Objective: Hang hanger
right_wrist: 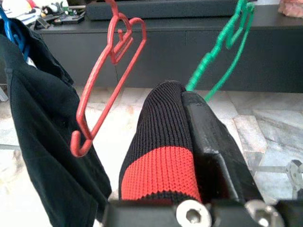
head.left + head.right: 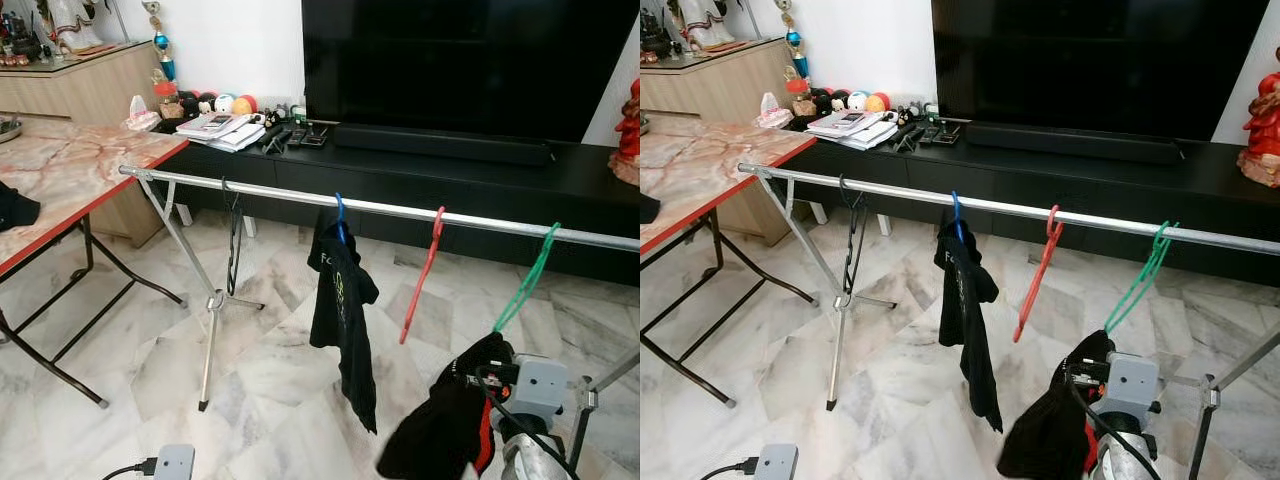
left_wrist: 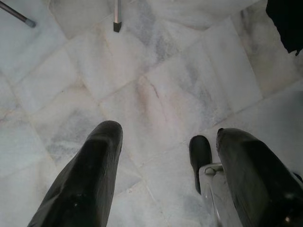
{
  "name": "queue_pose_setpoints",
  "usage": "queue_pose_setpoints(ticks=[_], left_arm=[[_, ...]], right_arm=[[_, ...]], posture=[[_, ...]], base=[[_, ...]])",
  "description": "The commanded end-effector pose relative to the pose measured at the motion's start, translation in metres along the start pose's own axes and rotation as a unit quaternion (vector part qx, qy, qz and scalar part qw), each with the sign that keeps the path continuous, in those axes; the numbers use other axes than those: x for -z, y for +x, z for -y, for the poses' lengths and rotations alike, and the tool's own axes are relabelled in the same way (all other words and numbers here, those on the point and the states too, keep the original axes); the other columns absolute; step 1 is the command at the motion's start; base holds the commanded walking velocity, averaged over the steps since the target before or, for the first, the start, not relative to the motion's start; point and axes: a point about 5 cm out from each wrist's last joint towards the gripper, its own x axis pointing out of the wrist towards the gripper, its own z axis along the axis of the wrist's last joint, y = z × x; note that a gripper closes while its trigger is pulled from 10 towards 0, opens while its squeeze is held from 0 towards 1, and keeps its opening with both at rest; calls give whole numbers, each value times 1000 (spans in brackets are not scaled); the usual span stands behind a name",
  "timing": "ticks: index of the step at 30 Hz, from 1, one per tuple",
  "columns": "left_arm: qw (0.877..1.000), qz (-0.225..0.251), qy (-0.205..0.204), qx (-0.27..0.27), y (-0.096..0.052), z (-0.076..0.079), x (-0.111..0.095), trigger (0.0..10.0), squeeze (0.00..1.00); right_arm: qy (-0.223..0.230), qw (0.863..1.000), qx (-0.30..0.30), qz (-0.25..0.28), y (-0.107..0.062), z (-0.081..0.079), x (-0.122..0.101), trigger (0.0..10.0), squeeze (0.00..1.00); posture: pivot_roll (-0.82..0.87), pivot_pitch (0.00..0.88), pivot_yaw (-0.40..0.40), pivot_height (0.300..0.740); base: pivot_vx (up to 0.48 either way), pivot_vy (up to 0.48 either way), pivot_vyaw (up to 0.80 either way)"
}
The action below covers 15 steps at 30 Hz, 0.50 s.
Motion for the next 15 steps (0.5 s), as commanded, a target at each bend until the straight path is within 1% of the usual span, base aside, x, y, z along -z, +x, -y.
queue_pose_setpoints(ticks=[1,3,6,8,11,12,14,15], left_arm=[[1000,-13,-3,-5,-1,-4,4,10000,0],[1000,-16,-3,-7,-1,-6,6,10000,0],[1000,-21,-3,-11,-2,-9,8,10000,0],[999,-24,-19,-23,-3,-14,10,10000,0],[999,-25,-27,-28,-4,-15,13,10000,0],[999,-28,-35,-31,-5,-14,17,10000,0],[998,-30,-36,-31,-6,-14,19,10000,0],[998,-37,-40,-35,-7,-15,24,10000,0]], right_arm=[[-4,1000,-3,12,7,0,-7,10000,0],[-6,1000,-2,15,8,1,-8,10000,0],[-17,1000,-2,23,9,4,-9,10000,0],[-25,999,-3,28,10,9,-12,10000,0],[-35,999,-8,36,13,11,-16,10000,0],[-39,998,-14,38,13,13,-17,10000,0],[-41,998,-18,39,13,14,-18,10000,0],[-52,997,-26,42,13,14,-19,10000,0]], posture=[[-93,0,76,740],[-99,0,79,740],[-88,0,64,740],[-76,0,46,740],[-66,0,37,740],[-49,0,22,740],[-49,0,22,740],[-41,0,13,740]], base=[[0,0,0],[0,0,0],[0,0,0],[0,0,0],[0,0,0],[0,0,0],[0,0,0],[0,0,0]])
